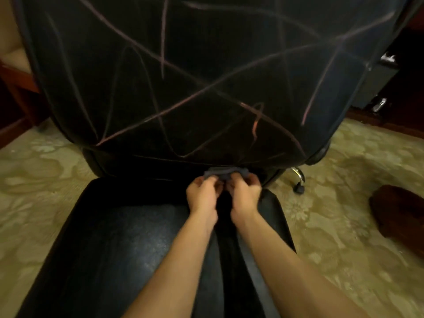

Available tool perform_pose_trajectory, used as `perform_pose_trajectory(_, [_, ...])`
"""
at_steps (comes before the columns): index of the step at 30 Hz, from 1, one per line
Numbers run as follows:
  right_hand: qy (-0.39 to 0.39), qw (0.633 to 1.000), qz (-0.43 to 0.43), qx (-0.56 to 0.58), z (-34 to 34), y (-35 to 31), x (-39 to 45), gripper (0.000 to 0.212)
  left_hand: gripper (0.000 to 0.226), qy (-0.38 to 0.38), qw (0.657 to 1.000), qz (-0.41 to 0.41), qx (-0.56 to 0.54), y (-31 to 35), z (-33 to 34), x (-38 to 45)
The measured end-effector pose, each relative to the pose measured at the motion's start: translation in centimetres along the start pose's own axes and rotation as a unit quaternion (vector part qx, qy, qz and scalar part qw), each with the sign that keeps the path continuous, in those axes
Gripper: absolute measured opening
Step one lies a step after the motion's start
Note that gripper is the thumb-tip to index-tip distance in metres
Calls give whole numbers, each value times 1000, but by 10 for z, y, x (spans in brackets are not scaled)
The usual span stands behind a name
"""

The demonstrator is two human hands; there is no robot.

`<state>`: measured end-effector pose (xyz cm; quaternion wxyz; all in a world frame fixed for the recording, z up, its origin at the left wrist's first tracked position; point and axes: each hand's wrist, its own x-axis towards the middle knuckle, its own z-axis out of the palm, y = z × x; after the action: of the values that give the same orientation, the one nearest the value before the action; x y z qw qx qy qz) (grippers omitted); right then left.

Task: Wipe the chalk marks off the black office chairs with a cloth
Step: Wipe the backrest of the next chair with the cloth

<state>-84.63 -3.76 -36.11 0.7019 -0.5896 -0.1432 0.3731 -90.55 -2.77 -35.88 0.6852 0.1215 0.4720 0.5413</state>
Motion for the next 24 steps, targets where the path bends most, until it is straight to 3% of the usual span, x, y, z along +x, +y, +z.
perform_pose_trajectory(4, [-62, 997, 49, -1, 41, 28, -9, 16, 25, 76, 995, 52, -25, 34, -27, 13])
perform_pose_trajectory(9, [-99, 993, 63, -21, 41, 30, 2, 16, 20, 121, 989, 85, -30, 23, -20, 19])
perform_pose_trajectory(16, [-53, 998, 37, -17, 5, -4, 38, 15, 21, 90, 995, 34, -15, -12, 30, 25])
perform_pose_trajectory(21, [22, 1000, 2, -12, -21, -33, 66, 17, 20, 5, 997, -59, -49, -28, 74, 15])
perform_pose_trajectory(24, [10, 999, -41, -28, -21, -44, 77, 15, 17, -13, 996, -62, -58, -27, 84, 12])
